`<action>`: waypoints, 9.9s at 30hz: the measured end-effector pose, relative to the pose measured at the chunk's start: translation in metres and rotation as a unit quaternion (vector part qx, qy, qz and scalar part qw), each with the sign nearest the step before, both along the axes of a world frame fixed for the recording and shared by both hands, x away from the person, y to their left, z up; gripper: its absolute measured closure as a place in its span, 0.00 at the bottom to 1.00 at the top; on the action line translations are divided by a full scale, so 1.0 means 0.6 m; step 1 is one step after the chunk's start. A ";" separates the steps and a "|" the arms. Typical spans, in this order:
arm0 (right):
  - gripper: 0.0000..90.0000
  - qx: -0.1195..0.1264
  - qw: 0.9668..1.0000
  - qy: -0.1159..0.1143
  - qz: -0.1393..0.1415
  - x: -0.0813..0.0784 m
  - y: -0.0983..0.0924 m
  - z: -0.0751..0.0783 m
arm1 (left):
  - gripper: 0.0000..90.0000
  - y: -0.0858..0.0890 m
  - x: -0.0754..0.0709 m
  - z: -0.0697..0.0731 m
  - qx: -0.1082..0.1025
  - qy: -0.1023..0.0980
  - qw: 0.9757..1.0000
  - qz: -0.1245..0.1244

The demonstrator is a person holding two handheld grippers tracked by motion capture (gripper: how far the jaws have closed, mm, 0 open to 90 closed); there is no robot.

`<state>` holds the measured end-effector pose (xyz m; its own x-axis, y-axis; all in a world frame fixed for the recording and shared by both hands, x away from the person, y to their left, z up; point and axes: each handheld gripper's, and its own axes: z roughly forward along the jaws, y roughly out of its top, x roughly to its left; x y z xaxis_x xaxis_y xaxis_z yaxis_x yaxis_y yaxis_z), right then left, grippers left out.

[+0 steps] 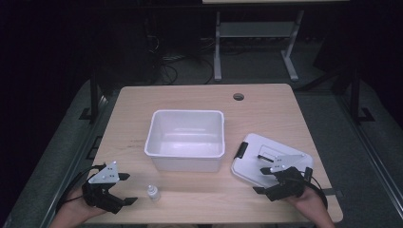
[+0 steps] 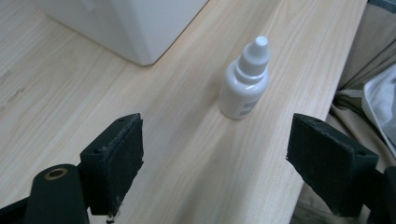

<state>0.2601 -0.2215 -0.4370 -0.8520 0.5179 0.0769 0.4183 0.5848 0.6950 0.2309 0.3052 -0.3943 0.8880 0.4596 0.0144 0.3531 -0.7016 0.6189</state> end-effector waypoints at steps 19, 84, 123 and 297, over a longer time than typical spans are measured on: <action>0.29 -0.003 1.000 -0.022 0.005 -0.015 -0.003 0.010 | 0.26 -0.047 0.009 0.004 0.026 0.021 0.998 -0.049; 0.28 0.002 0.999 -0.051 0.012 -0.023 -0.001 0.028 | 0.59 -0.129 0.053 -0.030 0.115 0.067 0.986 -0.098; 0.28 0.005 0.999 -0.047 0.012 -0.023 -0.001 0.026 | 0.67 -0.120 0.045 -0.016 0.113 0.056 0.987 -0.097; 0.26 -0.001 0.999 -0.040 0.016 -0.003 -0.009 0.030 | 0.67 -0.162 0.218 0.171 0.129 0.036 0.989 -0.062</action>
<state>0.2581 -0.2266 -0.4187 -0.8719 0.4896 0.0066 0.3416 0.5985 0.7246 0.3616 0.2078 -0.2916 0.9401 0.3371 0.0515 0.2916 -0.8731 0.3907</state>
